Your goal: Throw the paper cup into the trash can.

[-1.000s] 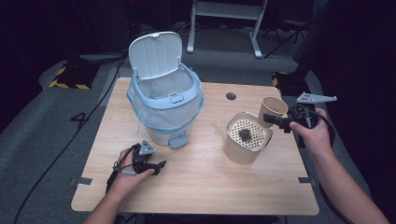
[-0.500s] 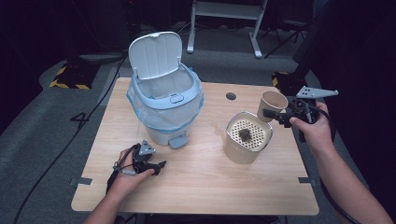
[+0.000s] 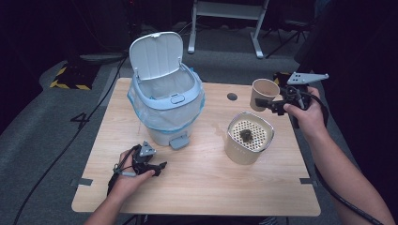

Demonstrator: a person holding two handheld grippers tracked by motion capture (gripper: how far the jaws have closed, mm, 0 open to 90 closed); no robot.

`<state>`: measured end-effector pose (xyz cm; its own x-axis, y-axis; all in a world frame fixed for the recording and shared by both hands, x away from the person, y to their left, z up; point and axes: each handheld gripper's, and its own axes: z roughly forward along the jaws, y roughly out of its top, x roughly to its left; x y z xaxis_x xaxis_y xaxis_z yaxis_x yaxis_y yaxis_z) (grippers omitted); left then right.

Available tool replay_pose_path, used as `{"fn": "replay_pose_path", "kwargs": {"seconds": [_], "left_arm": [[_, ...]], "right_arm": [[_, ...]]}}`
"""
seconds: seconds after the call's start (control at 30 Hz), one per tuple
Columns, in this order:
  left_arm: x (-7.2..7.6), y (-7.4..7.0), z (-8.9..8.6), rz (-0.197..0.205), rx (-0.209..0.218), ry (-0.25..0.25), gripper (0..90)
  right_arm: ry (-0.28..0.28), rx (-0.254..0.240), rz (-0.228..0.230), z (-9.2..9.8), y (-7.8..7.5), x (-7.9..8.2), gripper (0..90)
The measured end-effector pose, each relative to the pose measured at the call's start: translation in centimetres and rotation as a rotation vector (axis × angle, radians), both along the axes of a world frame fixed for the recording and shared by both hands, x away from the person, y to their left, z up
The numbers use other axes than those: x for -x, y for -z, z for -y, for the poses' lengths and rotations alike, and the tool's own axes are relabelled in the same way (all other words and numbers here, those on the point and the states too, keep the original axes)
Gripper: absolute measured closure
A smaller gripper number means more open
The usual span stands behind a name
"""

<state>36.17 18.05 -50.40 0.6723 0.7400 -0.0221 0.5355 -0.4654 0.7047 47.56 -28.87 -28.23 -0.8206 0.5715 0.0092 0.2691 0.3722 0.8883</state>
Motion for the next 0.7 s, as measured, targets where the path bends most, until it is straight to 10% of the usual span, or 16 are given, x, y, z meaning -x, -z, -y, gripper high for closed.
{"fn": "replay_pose_path", "kwargs": {"seconds": [0.7], "left_arm": [[0.0, 0.0, 0.0, 0.000, -0.001, 0.001, 25.2]], "right_arm": [[-0.070, -0.055, 0.050, -3.6, -4.3, -3.3, 33.1]]}}
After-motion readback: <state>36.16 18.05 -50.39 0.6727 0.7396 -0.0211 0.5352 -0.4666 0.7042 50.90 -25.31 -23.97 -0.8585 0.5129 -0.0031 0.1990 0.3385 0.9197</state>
